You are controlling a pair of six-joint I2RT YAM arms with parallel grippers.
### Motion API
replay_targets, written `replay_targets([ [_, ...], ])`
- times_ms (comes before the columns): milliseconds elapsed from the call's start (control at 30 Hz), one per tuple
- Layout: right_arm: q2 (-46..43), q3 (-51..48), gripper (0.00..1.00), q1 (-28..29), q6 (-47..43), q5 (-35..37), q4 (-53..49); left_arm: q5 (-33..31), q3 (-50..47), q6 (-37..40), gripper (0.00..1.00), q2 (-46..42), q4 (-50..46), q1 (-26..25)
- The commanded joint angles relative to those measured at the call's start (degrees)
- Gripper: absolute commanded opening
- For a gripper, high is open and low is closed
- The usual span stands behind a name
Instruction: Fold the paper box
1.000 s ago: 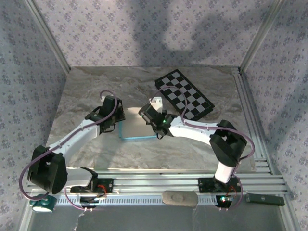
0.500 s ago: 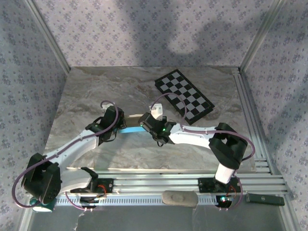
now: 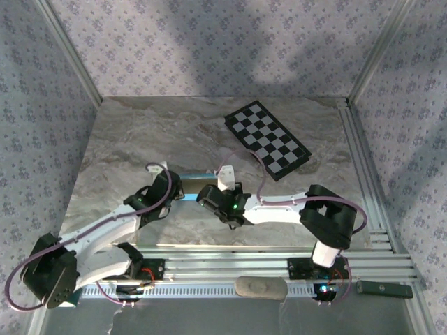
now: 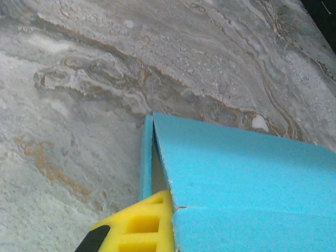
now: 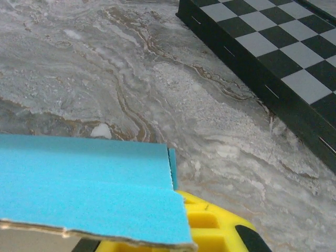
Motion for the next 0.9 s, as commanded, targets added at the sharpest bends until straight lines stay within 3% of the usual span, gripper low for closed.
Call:
replay_targets([
  [0,1.05,-3.34,0.07,2.0,1.13,0.94,-0.32,1.9,-4.71,-4.56,0.05,-2.31,4.27,-2.25],
  [200,3.68,-7.39,0.15,5.16,0.03,3.67,6.28,0.78,-12.4,-6.85,0.15,-6.05,8.58,-4.28],
  [400,5.38,-8.53,0.28,7.25,2.15,5.33,6.15,0.6,-16.08,-8.3,0.19,-8.83,9.29,-4.95],
  [633,3.37,-8.96,0.32,9.07,4.41,6.99,3.33,0.58,-15.9,-8.28,0.19,-11.88,7.0,-5.27],
  [867,-2.78,-10.02,0.54,10.63,2.41,6.8,1.69,0.41,-13.42,-10.93,0.3,-18.19,-3.38,-7.81],
])
